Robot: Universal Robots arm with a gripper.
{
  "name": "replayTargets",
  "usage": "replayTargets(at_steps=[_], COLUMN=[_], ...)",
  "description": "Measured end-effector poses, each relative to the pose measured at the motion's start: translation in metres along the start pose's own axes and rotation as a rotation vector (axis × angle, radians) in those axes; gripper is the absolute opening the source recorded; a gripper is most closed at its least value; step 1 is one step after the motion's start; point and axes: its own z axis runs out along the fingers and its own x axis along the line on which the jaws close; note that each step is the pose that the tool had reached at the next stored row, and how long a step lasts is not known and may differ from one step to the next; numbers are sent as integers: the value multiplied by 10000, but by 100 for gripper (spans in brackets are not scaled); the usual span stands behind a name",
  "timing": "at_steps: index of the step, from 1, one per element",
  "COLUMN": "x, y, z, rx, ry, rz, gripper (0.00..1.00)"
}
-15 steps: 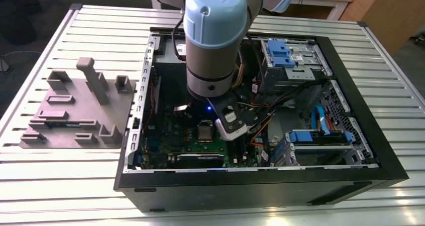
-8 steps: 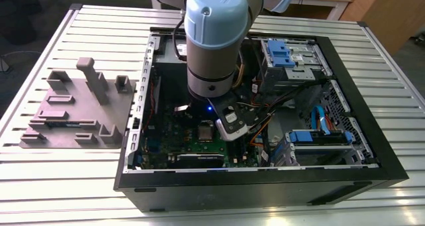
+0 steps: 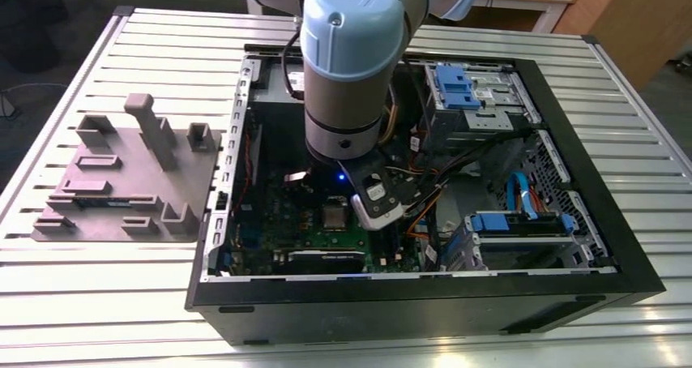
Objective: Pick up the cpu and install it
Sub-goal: 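Place the cpu into insertion slot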
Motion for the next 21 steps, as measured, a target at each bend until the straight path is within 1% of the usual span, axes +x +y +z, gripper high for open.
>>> replayTargets(at_steps=[16, 18, 19, 21], x=[0, -2, -1, 0], y=[1, 2, 1, 1], z=[5, 8, 7, 6], rx=[0, 3, 7, 11], ry=[-4, -8, -4, -3], rz=[6, 4, 5, 5], gripper=[47, 48, 54, 54])
